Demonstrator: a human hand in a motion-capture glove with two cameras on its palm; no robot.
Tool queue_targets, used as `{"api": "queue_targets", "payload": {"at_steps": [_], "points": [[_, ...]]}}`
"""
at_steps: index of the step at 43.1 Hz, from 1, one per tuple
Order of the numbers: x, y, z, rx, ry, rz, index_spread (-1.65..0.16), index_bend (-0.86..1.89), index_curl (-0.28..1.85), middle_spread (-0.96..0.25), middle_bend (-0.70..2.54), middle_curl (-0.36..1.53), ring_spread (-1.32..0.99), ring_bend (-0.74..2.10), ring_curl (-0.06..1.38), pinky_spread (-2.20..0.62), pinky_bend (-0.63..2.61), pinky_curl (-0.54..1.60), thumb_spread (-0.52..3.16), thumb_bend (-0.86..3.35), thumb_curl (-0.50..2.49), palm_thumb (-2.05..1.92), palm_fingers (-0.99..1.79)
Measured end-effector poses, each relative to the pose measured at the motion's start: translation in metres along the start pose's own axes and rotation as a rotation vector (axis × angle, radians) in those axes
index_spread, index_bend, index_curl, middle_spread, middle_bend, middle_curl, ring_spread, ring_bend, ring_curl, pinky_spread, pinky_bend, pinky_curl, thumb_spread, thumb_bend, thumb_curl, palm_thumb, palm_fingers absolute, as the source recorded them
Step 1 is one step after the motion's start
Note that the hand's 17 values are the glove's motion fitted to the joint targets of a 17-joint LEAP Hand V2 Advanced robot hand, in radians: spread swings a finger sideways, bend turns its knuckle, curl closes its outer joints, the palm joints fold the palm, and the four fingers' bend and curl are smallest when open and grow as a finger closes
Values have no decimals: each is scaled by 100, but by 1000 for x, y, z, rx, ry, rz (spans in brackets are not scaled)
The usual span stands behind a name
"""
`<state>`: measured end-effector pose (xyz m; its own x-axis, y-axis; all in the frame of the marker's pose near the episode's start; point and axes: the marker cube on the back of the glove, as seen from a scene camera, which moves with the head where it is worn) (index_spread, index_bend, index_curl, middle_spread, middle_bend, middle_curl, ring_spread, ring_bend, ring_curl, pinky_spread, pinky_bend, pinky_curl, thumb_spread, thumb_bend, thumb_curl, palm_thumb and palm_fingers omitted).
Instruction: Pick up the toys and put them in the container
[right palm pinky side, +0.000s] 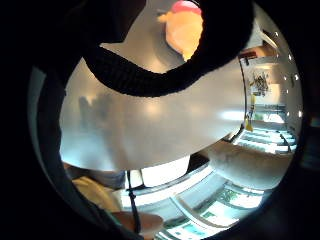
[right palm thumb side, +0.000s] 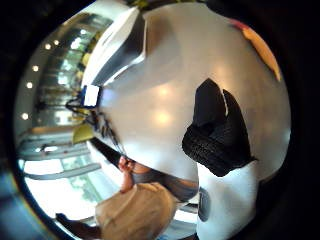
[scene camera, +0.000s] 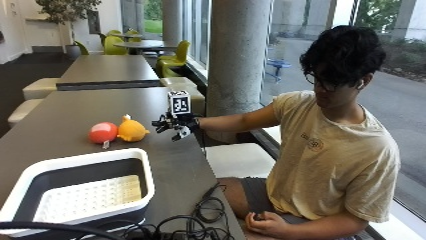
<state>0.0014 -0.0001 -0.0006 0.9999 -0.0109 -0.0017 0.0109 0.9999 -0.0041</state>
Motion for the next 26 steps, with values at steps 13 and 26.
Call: {"api": "queue_targets", "payload": {"at_steps": [13,26], "points": [[3,0,-1,3,-21,-1,-23,19,15,0,9,3,0,23,8,1,87,27,126,20,8,14,-11],[7,0,0,-3,-89,45,-26,18,24,0,9,7,-1,24,14,1,89,31,155,23,15,11,-14]]}}
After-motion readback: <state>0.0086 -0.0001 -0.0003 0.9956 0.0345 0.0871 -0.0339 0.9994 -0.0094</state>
